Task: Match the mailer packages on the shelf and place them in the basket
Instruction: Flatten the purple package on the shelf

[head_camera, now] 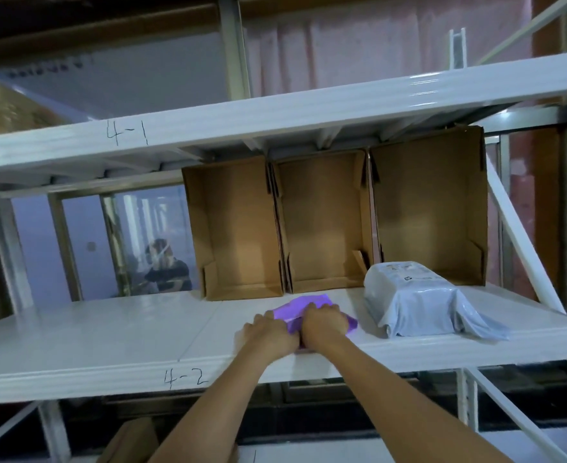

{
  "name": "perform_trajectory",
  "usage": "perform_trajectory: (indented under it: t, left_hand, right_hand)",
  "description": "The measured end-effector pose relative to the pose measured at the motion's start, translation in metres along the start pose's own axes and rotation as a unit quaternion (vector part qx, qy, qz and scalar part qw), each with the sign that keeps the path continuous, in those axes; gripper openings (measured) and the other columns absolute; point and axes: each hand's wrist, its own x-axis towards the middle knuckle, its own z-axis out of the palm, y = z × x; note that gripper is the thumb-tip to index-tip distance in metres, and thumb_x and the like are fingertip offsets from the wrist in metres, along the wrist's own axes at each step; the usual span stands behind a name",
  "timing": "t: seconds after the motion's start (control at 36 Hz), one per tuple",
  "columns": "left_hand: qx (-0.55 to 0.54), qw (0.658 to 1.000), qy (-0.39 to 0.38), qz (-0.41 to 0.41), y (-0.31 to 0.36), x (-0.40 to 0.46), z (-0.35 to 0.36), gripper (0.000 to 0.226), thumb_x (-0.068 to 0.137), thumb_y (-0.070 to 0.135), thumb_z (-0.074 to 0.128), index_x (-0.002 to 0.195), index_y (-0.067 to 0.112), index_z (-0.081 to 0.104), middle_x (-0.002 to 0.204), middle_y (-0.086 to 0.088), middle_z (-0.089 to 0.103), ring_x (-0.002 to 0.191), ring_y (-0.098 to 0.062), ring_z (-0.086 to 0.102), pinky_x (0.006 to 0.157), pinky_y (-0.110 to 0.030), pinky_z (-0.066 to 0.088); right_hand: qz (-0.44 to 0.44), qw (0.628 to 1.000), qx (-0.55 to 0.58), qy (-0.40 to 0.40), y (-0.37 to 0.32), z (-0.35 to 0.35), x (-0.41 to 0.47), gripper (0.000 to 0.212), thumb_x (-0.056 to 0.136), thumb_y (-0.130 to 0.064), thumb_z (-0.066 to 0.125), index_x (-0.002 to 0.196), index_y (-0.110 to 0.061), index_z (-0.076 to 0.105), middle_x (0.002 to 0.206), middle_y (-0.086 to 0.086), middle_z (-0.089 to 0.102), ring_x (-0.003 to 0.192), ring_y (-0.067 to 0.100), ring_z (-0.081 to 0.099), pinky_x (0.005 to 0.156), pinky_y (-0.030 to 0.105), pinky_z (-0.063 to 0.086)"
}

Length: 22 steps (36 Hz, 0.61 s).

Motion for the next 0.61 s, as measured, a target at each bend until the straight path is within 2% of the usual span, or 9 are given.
perform_trajectory:
  t: [0.11,0.17,0.22,0.31,0.36,0.42,0.47,0.53,0.61]
  left_hand:
    - [-0.15,0.988,-0.028,-0.035,-0.016,0.004,-0.01,0.062,0.079,0.058,0.047,0.123,0.015,0.048,0.127,-0.012,0.043,0.122,-0.03,0.037,0.1,-0.038,0.037]
    - [-0.193,0.979,-0.058,-0.009,-0.019,0.009,-0.009,0.041,0.067,0.053,0.055,0.094,0.023,0.06,0.115,-0.007,0.047,0.113,-0.028,0.039,0.099,-0.041,0.037]
    - [-0.262,0.961,-0.08,0.019,-0.018,0.011,-0.009,0.014,0.067,0.035,0.062,0.063,0.023,0.066,0.098,-0.01,0.061,0.11,-0.03,0.049,0.099,-0.041,0.041]
    - [-0.355,0.934,0.002,0.048,-0.018,0.015,-0.012,0.024,0.065,0.017,0.057,0.043,0.019,0.067,0.067,-0.005,0.068,0.085,-0.022,0.067,0.09,-0.034,0.052]
    - [-0.339,0.932,0.105,0.071,-0.021,0.023,-0.012,0.023,0.065,0.023,0.05,0.049,0.017,0.065,0.07,-0.003,0.065,0.081,-0.023,0.063,0.082,-0.037,0.05]
    - [-0.293,0.943,0.141,0.077,-0.022,0.029,-0.012,0.02,0.079,0.019,0.049,0.075,0.013,0.067,0.09,-0.003,0.066,0.09,-0.025,0.061,0.08,-0.036,0.048]
    - [-0.225,0.963,0.123,0.08,-0.021,0.038,-0.003,0.027,0.09,0.012,0.043,0.106,0.015,0.065,0.113,-0.002,0.064,0.105,-0.024,0.058,0.088,-0.032,0.046]
    - [-0.231,0.968,0.07,0.071,-0.02,0.044,0.009,0.035,0.096,0.012,0.04,0.124,0.016,0.06,0.133,-0.006,0.057,0.121,-0.024,0.051,0.103,-0.031,0.039]
    - [-0.273,0.96,0.043,0.053,-0.021,0.051,0.018,0.029,0.102,0.02,0.037,0.114,0.019,0.063,0.139,-0.01,0.052,0.126,-0.024,0.047,0.105,-0.028,0.033]
  right_hand:
    - [-0.041,0.984,0.163,-0.055,0.011,-0.009,-0.001,0.061,0.101,-0.047,0.018,0.151,-0.012,0.025,0.151,0.014,0.038,0.135,0.032,0.039,0.11,0.043,0.033]
    - [-0.059,0.977,0.193,-0.065,0.012,-0.015,-0.002,0.062,0.101,-0.05,0.02,0.15,-0.012,0.024,0.149,0.011,0.041,0.133,0.03,0.042,0.11,0.042,0.031]
    - [-0.081,0.975,0.201,-0.059,0.009,-0.014,-0.002,0.053,0.101,-0.052,0.022,0.136,-0.013,0.036,0.138,0.011,0.052,0.125,0.029,0.049,0.106,0.044,0.035]
    - [-0.114,0.97,0.208,-0.059,0.001,-0.004,0.0,0.037,0.102,-0.045,0.023,0.119,-0.016,0.038,0.125,0.012,0.06,0.109,0.03,0.057,0.093,0.041,0.043]
    - [-0.133,0.975,0.168,-0.06,-0.001,-0.003,-0.006,0.036,0.103,-0.036,0.024,0.13,-0.015,0.036,0.126,0.013,0.058,0.104,0.03,0.057,0.089,0.04,0.043]
    - [-0.151,0.977,0.143,-0.049,-0.002,-0.004,-0.008,0.043,0.104,-0.028,0.027,0.144,-0.011,0.03,0.138,0.012,0.048,0.116,0.029,0.053,0.096,0.042,0.041]
    - [-0.167,0.977,0.118,-0.064,-0.001,-0.003,-0.007,0.053,0.104,-0.028,0.029,0.153,-0.011,0.017,0.152,0.01,0.035,0.129,0.028,0.044,0.106,0.042,0.035]
    - [-0.181,0.977,0.084,-0.075,0.0,-0.001,-0.005,0.06,0.104,-0.031,0.03,0.155,-0.011,0.007,0.16,0.01,0.017,0.14,0.028,0.032,0.112,0.042,0.028]
    - [-0.187,0.977,0.031,-0.094,0.003,0.004,0.004,0.059,0.105,-0.037,0.019,0.155,-0.013,0.001,0.163,0.007,0.003,0.149,0.023,0.01,0.119,0.039,0.014]
